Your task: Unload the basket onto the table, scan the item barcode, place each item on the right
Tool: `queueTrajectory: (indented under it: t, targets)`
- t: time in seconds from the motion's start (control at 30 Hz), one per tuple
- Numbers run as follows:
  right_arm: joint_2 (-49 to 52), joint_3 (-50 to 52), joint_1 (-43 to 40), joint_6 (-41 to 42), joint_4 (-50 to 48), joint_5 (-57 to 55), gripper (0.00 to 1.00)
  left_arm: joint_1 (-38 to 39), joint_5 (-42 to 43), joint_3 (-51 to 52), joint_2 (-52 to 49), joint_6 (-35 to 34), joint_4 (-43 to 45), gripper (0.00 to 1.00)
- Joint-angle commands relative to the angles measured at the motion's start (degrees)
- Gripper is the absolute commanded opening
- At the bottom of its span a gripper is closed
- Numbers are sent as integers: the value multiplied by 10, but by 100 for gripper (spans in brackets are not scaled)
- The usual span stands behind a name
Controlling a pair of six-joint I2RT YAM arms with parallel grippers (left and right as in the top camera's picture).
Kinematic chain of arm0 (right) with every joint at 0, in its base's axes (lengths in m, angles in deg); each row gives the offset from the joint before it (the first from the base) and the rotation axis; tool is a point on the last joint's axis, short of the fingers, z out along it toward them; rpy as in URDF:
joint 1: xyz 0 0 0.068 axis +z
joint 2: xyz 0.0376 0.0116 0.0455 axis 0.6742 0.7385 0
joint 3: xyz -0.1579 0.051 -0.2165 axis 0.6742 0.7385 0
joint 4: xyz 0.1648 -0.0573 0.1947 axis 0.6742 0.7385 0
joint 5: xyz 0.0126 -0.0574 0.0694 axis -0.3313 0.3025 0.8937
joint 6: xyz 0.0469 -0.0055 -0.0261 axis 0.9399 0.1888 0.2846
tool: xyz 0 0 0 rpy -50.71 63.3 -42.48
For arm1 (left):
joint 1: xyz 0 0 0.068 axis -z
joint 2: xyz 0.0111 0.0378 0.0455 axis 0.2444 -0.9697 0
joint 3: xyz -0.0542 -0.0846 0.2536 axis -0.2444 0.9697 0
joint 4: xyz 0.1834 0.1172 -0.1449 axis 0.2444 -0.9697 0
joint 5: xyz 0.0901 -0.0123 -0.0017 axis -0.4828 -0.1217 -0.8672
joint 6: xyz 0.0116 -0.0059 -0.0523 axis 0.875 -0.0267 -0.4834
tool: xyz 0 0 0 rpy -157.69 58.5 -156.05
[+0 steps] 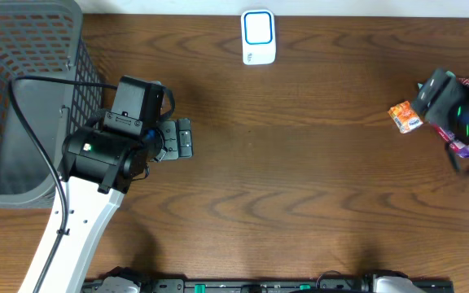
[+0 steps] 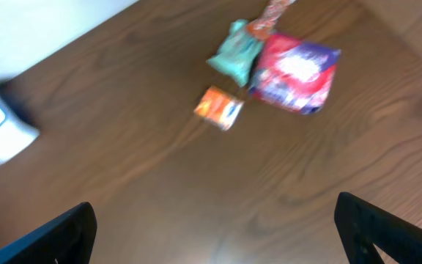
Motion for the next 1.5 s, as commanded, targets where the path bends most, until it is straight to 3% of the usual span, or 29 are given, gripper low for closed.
queueTrajectory:
  t: [0.0, 0.23, 0.47, 1.13, 1.47]
  targets:
    - [-73, 70, 64, 8, 27, 37, 99, -3, -5, -2, -3, 3, -2, 98]
    - [-196, 221, 142, 8, 50, 147, 99, -3, -5, -2, -3, 3, -1, 98]
    - [-239, 274, 144, 5, 167, 195, 99, -3, -5, -2, -3, 3, -1, 98]
    - [-244, 278, 144, 3, 144, 160, 99, -3, -5, -2, -3, 3, -2, 98]
    - [-302, 371, 145, -55, 36, 158, 99, -3, -5, -2, -3, 3, -1, 98]
